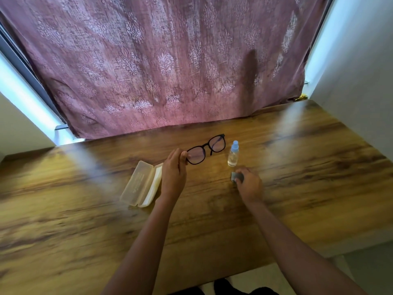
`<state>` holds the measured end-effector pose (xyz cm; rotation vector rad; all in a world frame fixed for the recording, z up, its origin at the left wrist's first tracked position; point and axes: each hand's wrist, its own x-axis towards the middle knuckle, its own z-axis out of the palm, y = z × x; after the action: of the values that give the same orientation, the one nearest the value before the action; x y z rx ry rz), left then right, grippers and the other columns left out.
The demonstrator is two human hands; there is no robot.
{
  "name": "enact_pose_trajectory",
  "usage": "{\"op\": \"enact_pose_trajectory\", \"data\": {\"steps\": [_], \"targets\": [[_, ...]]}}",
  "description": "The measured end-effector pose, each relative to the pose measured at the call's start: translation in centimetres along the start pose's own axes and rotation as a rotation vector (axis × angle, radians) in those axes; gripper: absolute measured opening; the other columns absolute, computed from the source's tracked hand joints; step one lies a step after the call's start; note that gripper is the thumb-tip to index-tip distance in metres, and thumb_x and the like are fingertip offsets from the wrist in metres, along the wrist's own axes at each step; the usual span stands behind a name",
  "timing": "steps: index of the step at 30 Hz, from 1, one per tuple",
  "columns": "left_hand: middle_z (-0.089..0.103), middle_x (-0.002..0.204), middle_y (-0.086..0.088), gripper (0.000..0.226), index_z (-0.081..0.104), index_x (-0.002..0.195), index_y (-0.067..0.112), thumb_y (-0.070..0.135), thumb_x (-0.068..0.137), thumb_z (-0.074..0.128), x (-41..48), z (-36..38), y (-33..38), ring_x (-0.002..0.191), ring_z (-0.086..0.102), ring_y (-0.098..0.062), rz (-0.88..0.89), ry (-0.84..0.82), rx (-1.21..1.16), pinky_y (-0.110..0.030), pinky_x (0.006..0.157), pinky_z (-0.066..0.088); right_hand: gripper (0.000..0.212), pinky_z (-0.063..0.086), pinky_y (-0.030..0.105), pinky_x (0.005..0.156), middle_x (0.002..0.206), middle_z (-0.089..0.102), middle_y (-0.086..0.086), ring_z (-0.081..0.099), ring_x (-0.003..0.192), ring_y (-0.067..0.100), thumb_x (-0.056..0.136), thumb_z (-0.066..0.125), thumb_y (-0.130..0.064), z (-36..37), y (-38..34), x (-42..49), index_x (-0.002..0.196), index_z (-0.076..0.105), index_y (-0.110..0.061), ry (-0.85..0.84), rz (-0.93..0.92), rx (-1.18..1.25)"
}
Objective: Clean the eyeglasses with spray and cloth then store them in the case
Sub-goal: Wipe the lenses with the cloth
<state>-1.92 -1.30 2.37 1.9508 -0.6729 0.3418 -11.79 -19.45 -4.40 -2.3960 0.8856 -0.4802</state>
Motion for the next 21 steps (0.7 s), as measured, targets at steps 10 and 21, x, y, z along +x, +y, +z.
{"op": "enact_pose_trajectory", "data": {"steps": [10,21], "targets": [[0.052,0.066,0.004,0.044,0.056,0.075,0.009,0.036,0.094,0.028,-0.1,-0.5,0.6,0.064,0.049,-0.003,-0.02,0.018,0.007,-0.014,0.058,0.035,0.02,0.044,0.035,0.078,0.098,0.069,0.009,0.058,0.096,0.027,0.079,0.066,-0.008,-0.8,-0.6,-0.4,0.098,0.069,-0.01,0.117,-0.061,0.008],[0.04,0.06,0.006,0.036,0.042,0.066,0.015,0.033,0.095,0.029,0.0,-0.7,1.7,0.055,0.037,-0.01,-0.049,0.102,-0.03,-0.017,0.05,0.028,0.013,0.04,0.001,0.069,0.085,0.065,-0.005,0.054,0.078,-0.001,0.078,0.071,-0.01,-6.4,-12.0,-2.0,0.089,0.066,-0.008,0.334,-0.5,0.475]]}}
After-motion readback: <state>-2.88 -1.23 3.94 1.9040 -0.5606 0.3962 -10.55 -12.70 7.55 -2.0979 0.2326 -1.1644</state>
